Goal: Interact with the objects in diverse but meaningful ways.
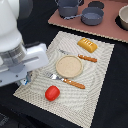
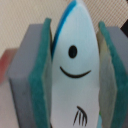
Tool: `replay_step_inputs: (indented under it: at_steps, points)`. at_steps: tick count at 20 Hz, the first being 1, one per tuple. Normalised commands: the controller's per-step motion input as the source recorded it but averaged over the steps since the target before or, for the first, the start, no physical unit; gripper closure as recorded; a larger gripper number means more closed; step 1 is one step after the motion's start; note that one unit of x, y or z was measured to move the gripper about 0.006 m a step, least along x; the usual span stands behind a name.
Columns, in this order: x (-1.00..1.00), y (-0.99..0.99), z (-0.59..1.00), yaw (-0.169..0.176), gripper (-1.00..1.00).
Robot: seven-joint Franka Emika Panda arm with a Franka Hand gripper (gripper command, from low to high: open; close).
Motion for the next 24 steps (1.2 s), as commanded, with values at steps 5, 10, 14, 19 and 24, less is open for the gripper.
replay_step_inputs:
  at_steps: [5,10,14,19,24]
  points:
    - [0.71,-0.14,0.0,-0.092,1.0]
    - [0.9,-0.01,0.06,-0.108,1.0]
    - [0.76,-0.07,0.07,-0.13,-1.0]
    - [-0.03,-0.26,0.03,-0.006,-1.0]
    - [-0.11,-0.04,0.84,0.0,-1.0]
